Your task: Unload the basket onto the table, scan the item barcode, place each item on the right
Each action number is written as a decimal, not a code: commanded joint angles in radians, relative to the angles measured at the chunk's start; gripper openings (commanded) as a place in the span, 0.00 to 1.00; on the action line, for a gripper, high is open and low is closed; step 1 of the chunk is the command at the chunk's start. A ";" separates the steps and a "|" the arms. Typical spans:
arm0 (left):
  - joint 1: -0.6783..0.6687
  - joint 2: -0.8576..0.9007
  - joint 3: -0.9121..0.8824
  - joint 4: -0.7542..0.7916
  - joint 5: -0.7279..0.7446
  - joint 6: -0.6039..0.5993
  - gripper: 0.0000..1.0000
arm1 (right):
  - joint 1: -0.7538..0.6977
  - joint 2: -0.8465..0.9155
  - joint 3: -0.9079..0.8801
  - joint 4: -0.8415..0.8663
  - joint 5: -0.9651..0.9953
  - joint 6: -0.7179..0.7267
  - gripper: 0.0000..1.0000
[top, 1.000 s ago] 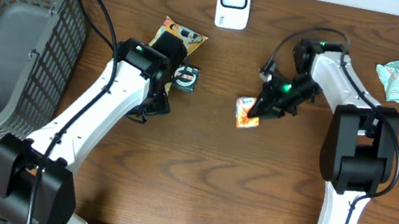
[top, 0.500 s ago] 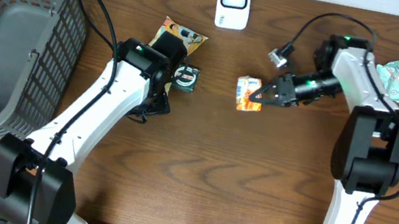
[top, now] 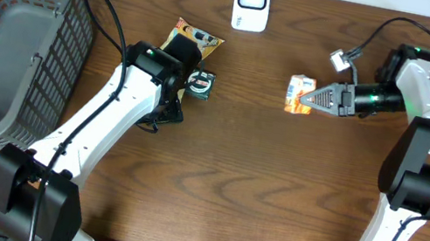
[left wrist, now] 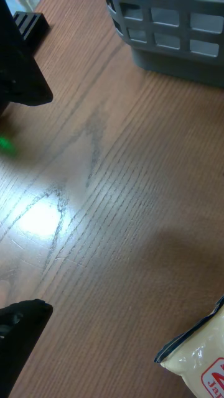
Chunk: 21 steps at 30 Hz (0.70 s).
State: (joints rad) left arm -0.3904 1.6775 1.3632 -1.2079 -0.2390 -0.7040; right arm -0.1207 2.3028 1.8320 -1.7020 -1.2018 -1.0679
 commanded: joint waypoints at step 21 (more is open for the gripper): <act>0.003 -0.005 -0.006 -0.007 -0.016 -0.009 0.98 | 0.077 -0.008 0.014 0.001 -0.047 -0.164 0.01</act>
State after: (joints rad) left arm -0.3904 1.6775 1.3632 -1.2079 -0.2390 -0.7040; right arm -0.0437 2.3028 1.8320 -1.7020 -1.2167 -1.2018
